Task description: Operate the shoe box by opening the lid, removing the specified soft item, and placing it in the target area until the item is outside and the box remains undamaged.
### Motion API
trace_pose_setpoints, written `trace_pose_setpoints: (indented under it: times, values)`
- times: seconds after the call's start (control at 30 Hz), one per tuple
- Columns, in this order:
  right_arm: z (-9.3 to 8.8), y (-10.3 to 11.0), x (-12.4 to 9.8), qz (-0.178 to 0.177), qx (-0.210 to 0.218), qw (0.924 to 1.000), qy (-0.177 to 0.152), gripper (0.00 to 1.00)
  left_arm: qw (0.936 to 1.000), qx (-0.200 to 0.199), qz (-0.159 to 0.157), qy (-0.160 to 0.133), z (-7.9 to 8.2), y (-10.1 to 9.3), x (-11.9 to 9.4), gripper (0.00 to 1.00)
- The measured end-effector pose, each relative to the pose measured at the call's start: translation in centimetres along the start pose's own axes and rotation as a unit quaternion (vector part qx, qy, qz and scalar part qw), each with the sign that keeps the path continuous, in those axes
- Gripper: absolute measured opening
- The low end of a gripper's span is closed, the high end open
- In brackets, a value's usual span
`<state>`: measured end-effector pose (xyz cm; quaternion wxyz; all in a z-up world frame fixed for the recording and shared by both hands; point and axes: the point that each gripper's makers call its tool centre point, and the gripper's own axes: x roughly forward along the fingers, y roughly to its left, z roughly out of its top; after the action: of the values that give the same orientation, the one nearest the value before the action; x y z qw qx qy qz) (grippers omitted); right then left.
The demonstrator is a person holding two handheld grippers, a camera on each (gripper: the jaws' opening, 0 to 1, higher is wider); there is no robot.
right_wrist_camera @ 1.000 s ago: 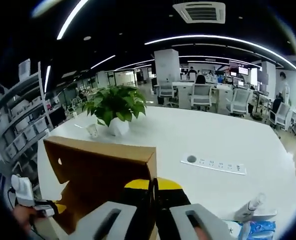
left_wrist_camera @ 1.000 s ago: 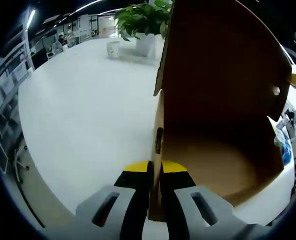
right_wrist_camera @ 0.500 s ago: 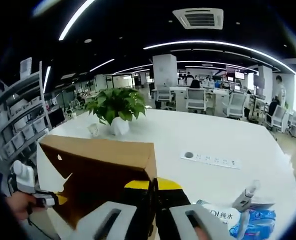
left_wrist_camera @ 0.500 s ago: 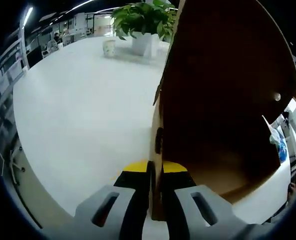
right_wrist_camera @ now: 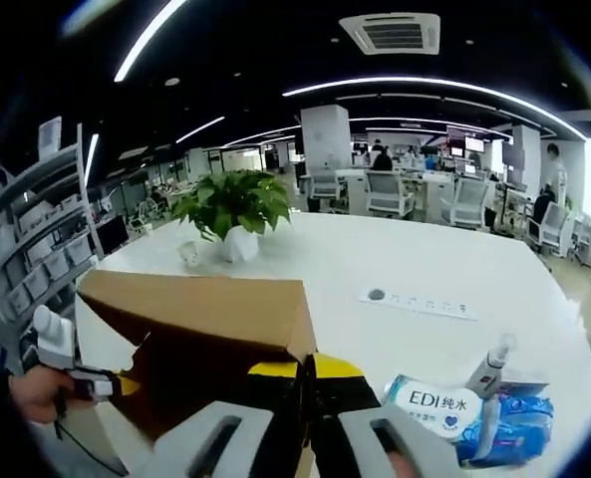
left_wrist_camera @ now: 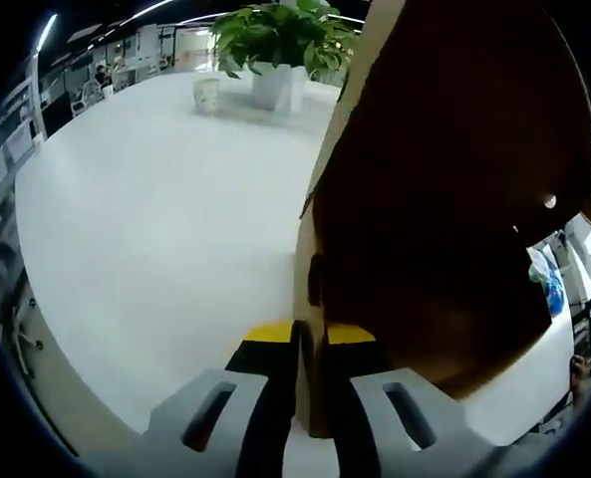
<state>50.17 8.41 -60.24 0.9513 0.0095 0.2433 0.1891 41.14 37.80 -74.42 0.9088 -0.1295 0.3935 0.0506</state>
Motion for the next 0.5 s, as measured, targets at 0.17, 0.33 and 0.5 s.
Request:
trace_pose_setpoints:
  times: [0.17,0.33,0.5]
  values:
    - [-0.3,0.3,-0.6,0.000,-0.001,1.0000,-0.003,0.00,0.9999,-0.002,-0.017,0.001,0.0,0.1,0.0,0.08]
    - [-0.9,0.4,-1.0,0.001,-0.007,1.0000,-0.005,0.00,0.9994,-0.009,-0.034,-0.001,-0.1,0.2,-0.1,0.09]
    - [-1.7,0.8,-1.6,0.001,-0.012,0.9999,-0.006,0.00,0.9988,-0.018,-0.046,-0.002,-0.2,0.2,-0.3,0.10]
